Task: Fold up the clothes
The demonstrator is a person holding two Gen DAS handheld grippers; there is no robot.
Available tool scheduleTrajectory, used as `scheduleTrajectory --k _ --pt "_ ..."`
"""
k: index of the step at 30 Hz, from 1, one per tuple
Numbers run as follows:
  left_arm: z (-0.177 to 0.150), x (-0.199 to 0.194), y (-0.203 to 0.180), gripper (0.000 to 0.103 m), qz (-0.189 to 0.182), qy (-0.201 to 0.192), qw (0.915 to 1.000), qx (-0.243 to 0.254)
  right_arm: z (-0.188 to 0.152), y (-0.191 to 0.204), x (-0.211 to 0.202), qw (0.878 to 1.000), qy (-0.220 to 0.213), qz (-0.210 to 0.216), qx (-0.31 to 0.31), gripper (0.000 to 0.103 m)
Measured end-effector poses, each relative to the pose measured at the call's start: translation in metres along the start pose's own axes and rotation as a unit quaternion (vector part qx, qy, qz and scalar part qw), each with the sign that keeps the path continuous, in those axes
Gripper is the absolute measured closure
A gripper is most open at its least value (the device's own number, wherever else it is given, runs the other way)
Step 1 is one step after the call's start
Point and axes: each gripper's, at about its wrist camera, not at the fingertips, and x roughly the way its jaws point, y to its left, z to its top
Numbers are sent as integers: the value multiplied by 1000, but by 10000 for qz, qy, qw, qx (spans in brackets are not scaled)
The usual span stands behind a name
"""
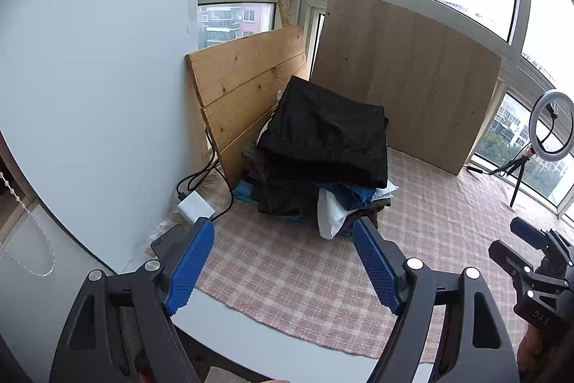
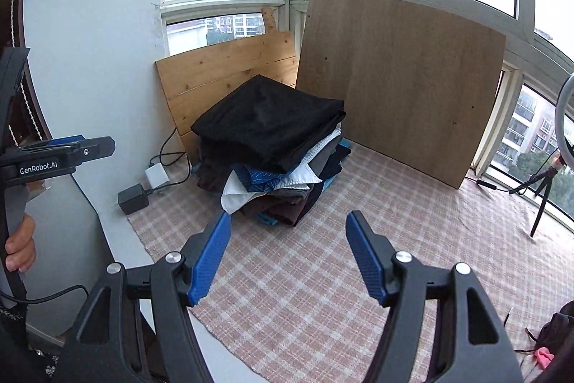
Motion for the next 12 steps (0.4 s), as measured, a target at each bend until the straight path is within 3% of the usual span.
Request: scheduleTrajectory --k 12 --pt "-3 -7 -5 25 44 -40 10000 -35 -13 -22 -6 9994 64 -166 307 37"
